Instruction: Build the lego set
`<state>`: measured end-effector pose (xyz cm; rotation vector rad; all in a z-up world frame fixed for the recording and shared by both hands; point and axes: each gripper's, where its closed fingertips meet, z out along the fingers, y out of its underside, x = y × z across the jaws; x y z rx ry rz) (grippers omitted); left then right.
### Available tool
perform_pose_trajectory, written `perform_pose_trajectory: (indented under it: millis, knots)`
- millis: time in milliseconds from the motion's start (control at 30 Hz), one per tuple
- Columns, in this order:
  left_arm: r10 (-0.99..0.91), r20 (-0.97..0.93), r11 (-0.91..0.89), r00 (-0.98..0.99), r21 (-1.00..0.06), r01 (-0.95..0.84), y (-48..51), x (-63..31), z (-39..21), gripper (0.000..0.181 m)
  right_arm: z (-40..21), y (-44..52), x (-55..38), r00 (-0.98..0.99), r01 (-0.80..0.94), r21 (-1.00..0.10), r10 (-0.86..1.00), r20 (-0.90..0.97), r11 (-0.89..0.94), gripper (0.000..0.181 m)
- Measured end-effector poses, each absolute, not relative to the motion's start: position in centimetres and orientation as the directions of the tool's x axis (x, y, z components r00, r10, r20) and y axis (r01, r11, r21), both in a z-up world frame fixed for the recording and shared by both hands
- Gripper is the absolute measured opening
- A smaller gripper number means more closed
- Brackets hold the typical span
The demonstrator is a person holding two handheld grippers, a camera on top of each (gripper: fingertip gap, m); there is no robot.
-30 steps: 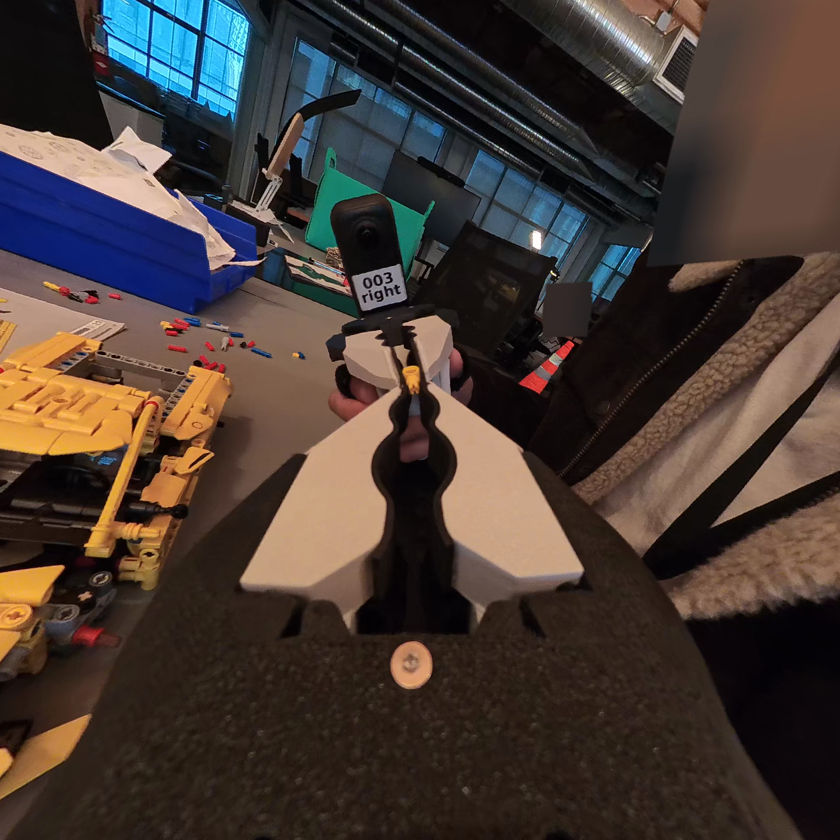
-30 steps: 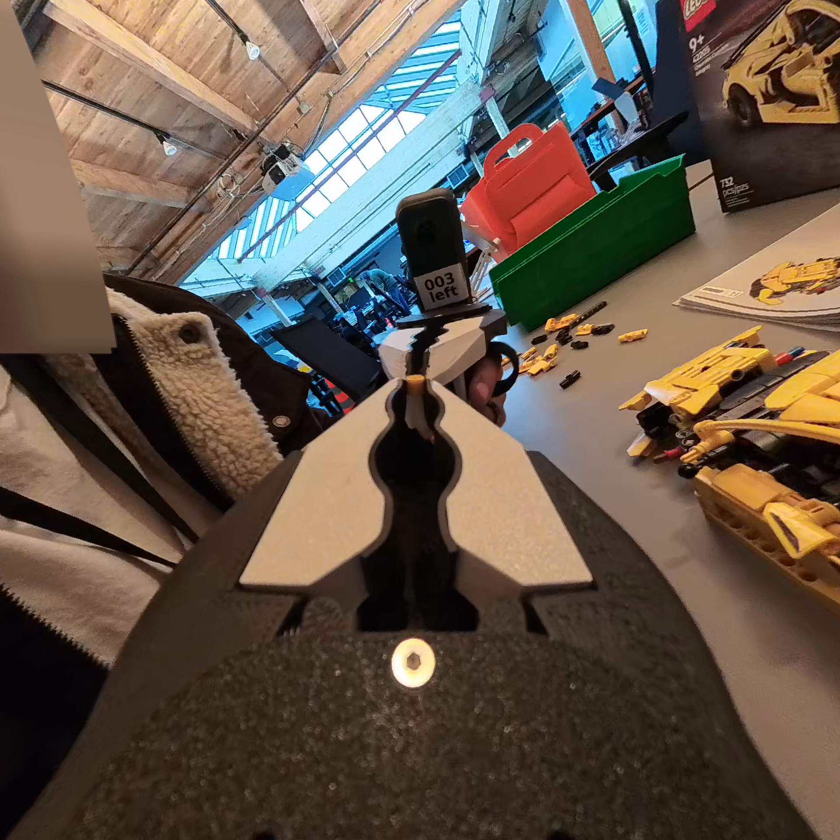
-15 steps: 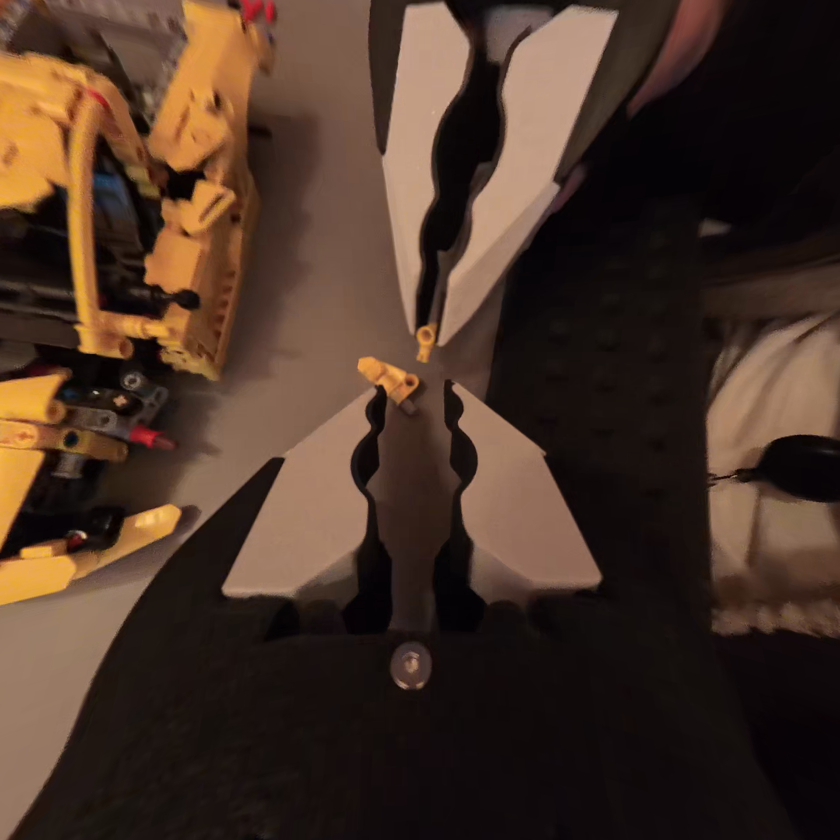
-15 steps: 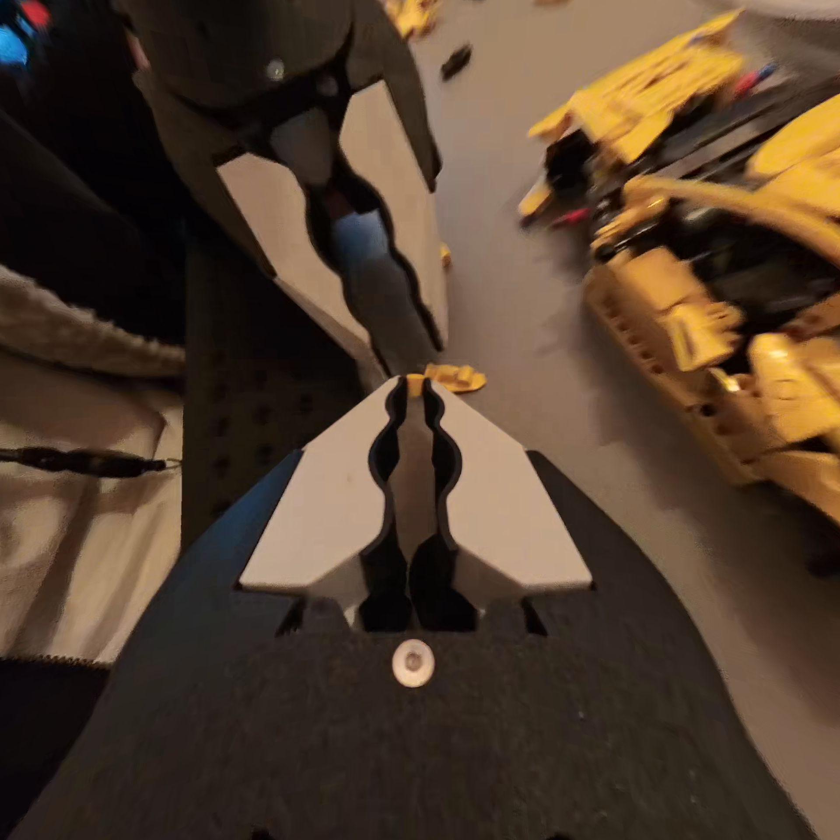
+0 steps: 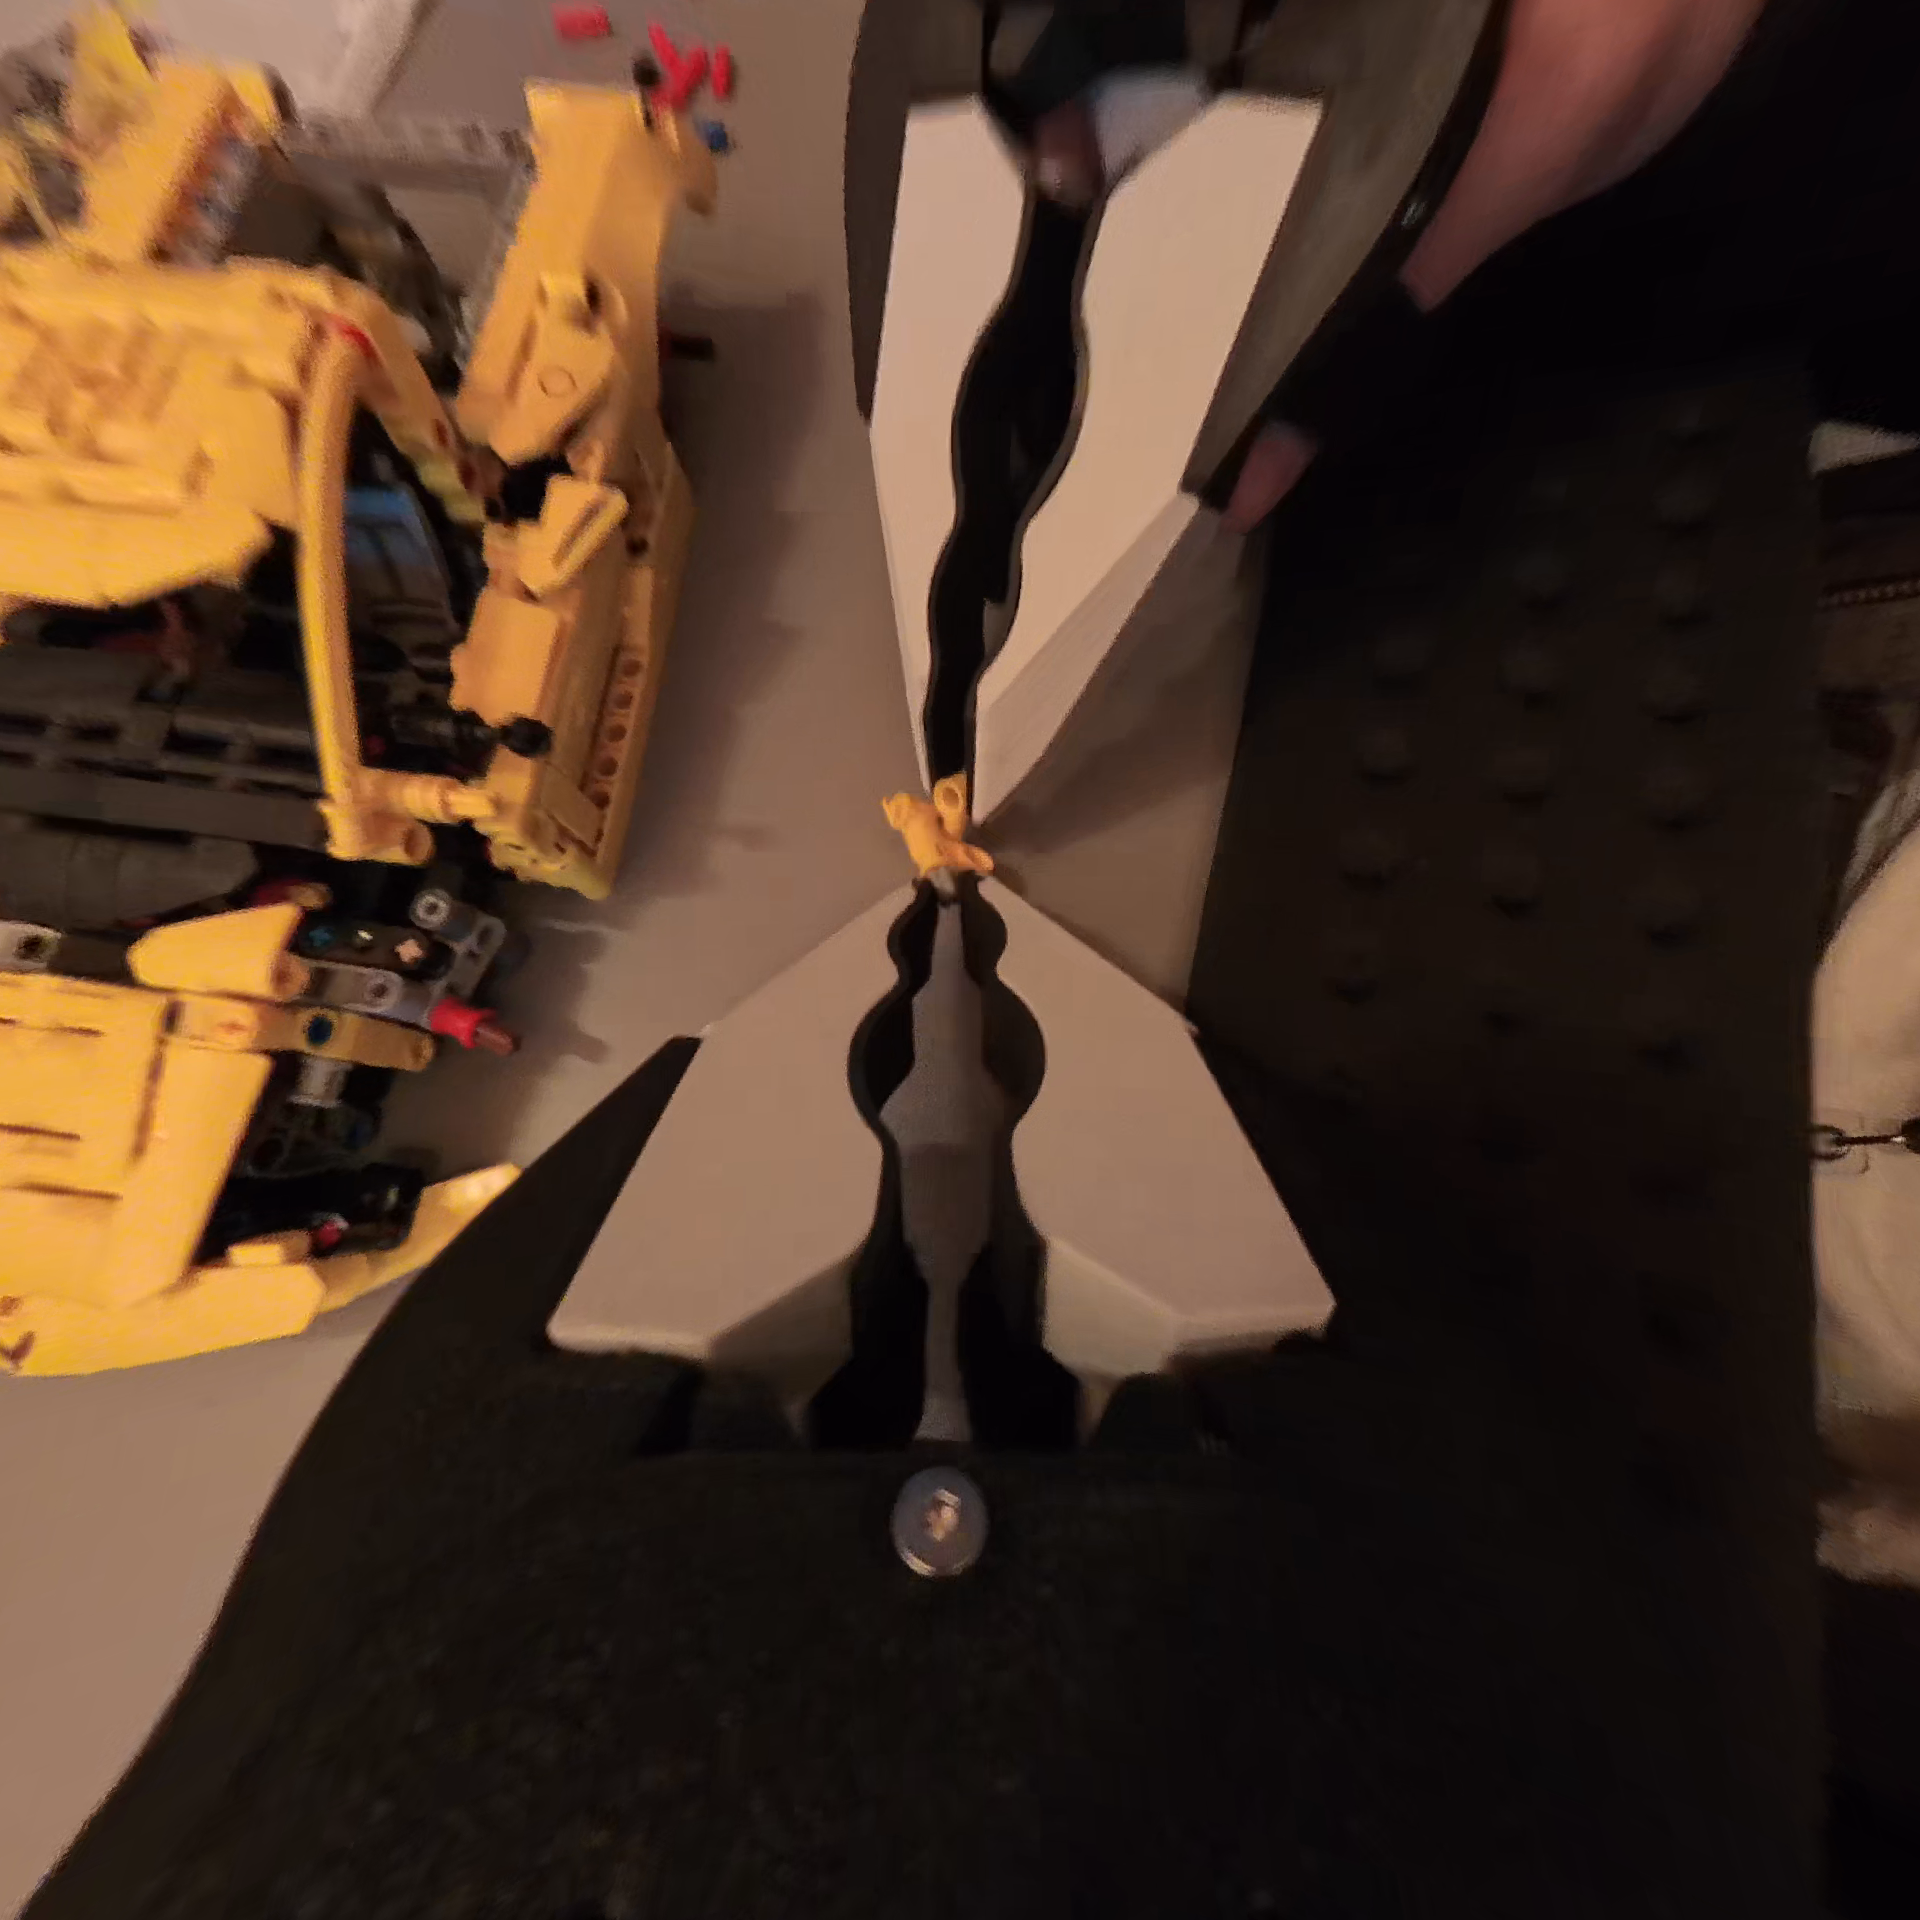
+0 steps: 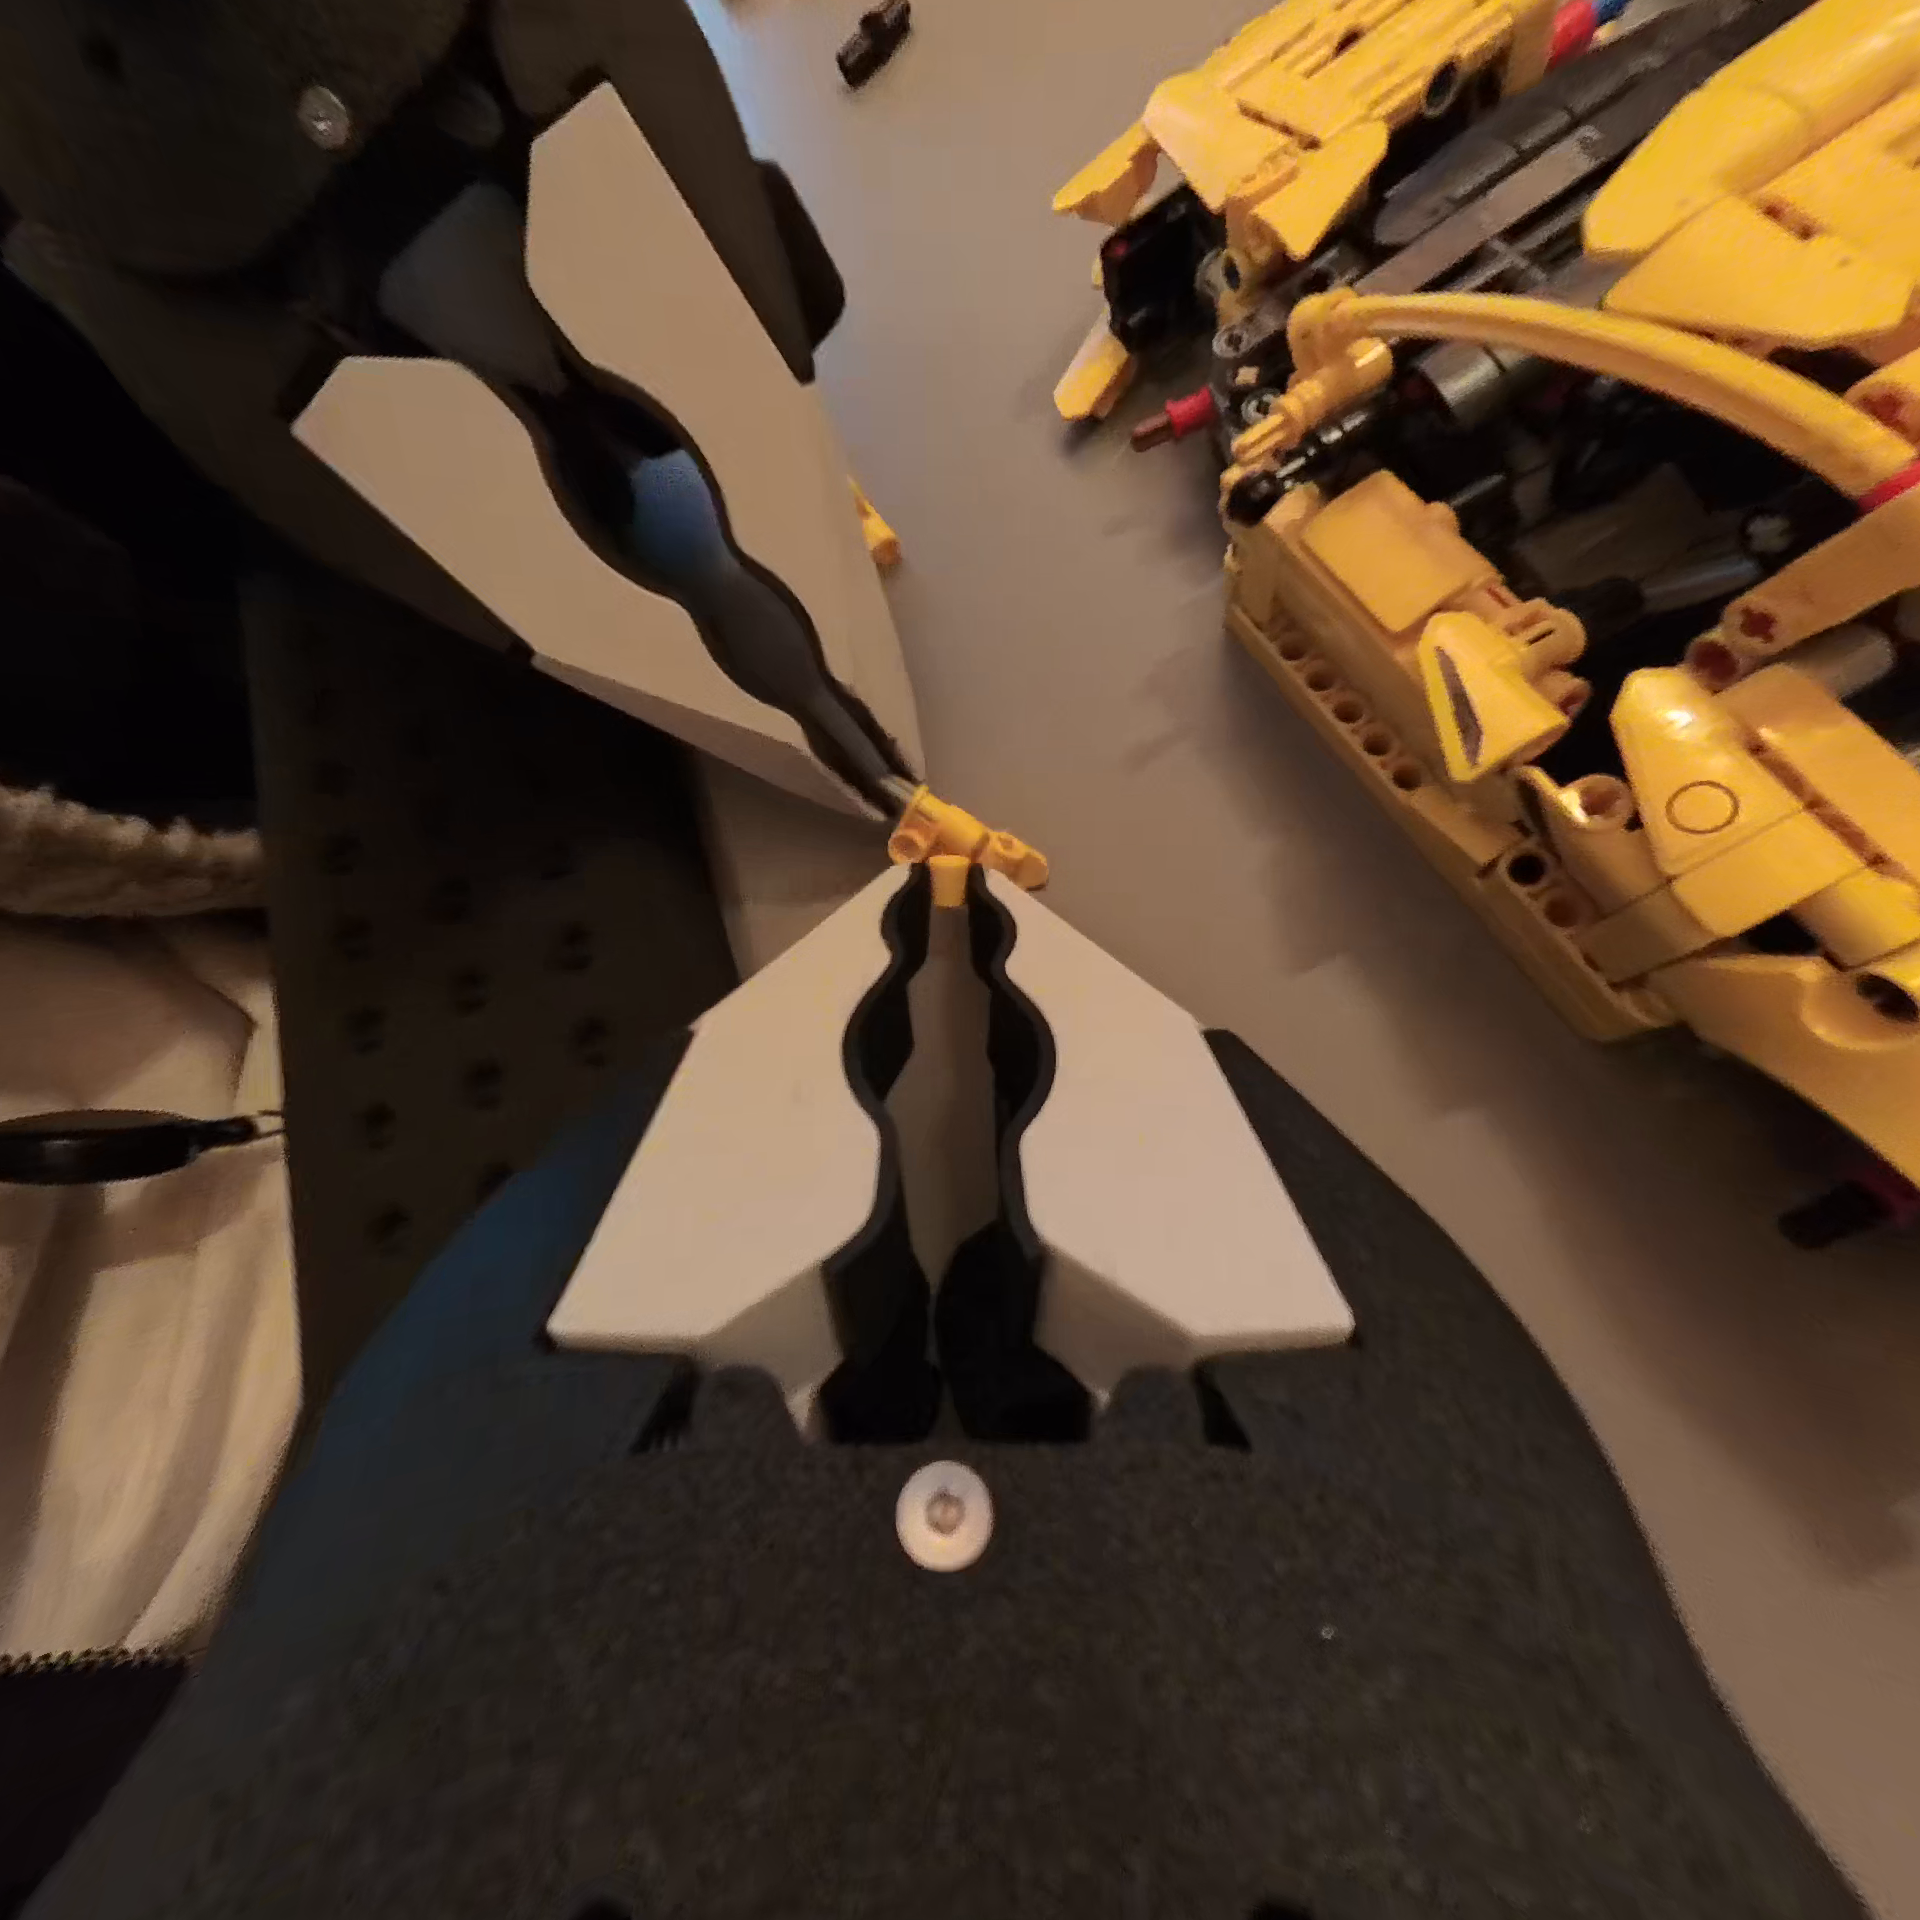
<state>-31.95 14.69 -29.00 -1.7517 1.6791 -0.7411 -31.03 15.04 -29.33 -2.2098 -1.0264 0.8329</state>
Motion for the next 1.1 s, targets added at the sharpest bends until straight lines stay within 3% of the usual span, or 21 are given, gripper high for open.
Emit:
perform_pose_trajectory:
  millis: [100, 500, 633, 800, 933, 1100]
  knots:
    - [-0.999, 0.011, -0.039, 0.051, -0.811, -0.583, 14.8, -31.7, -26.9, 0.003, -28.0, 14.9, -31.6, 0.476, 0.386, -0.727, 0.798, -0.370, -0.568, 0.007]
    - [-0.966, 0.181, -0.247, 0.186, -0.864, -0.438, 17.1, -32.3, -24.6, 0.003, -24.2, 16.5, -31.3, 0.442, 0.050, -0.734, 0.674, -0.592, -0.677, 0.007]
    - [-0.978, 0.139, -0.204, 0.157, -0.800, -0.564, 16.4, -33.5, -25.3, 0.003, -23.7, 16.6, -30.9, 0.422, 0.015, -0.734, 0.669, -0.611, -0.679, 0.007]
    - [-0.999, 0.037, -0.030, 0.009, -0.596, -0.803, 14.3, -37.3, -25.8, 0.003, -24.1, 16.6, -31.0, 0.431, 0.040, -0.737, 0.678, -0.596, -0.674, 0.007]
    - [-0.991, 0.033, 0.094, -0.128, -0.502, -0.860, 12.6, -38.0, -25.8, 0.003, -24.2, 16.4, -31.2, 0.433, 0.058, -0.748, 0.692, -0.578, -0.661, 0.007]
    - [-0.945, 0.045, 0.263, -0.325, -0.489, -0.831, 10.2, -36.3, -26.3, 0.003, -24.0, 16.4, -31.0, 0.423, 0.042, -0.749, 0.691, -0.586, -0.661, 0.007]
